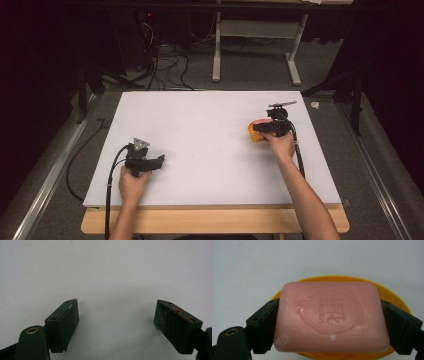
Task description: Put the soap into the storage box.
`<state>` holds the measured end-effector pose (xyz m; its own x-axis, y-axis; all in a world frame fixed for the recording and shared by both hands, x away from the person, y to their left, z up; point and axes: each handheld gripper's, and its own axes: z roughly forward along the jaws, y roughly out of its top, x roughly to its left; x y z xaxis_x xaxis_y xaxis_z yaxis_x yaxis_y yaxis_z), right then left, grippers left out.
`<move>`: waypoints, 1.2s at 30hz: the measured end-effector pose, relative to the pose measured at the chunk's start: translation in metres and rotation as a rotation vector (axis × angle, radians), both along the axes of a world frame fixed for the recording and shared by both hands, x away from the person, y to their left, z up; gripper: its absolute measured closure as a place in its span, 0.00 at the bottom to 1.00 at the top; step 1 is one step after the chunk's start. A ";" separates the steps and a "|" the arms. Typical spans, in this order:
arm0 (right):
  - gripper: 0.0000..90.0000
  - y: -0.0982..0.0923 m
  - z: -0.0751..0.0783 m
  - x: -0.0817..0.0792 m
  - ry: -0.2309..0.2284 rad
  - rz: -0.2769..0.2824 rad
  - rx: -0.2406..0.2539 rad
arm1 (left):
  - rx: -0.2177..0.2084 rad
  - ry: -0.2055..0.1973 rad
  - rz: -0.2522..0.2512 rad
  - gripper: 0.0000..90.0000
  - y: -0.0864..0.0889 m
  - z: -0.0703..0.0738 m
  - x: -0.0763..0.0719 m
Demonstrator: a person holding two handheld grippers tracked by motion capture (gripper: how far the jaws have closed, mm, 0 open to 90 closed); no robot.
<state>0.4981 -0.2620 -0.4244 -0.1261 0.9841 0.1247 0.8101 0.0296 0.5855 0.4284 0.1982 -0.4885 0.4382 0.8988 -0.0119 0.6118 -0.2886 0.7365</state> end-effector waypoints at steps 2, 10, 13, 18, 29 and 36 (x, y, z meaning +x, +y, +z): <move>0.15 0.000 -0.001 0.001 0.007 -0.007 -0.001 | 0.000 0.001 -0.001 0.23 0.000 0.000 0.000; 0.15 -0.001 -0.004 0.002 0.015 -0.023 0.008 | 0.000 0.001 -0.001 0.23 0.000 0.000 0.000; 0.15 -0.001 -0.004 0.002 0.016 -0.028 0.013 | 0.000 0.000 0.000 0.23 0.000 0.000 0.000; 0.15 -0.002 -0.004 0.001 0.006 -0.032 0.025 | 0.000 0.001 -0.001 0.23 0.000 0.000 0.000; 0.17 -0.007 0.011 -0.008 -0.064 -0.006 0.055 | 0.000 0.001 -0.001 0.23 0.000 0.000 0.000; 0.23 -0.004 0.020 -0.025 -0.148 0.052 0.077 | -0.002 0.000 0.001 0.23 0.000 0.000 0.000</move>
<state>0.4735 -0.2663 -0.4040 -0.1994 0.9641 0.1756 0.7138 0.0201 0.7001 0.4284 0.1980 -0.4885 0.4375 0.8991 -0.0134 0.6121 -0.2868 0.7370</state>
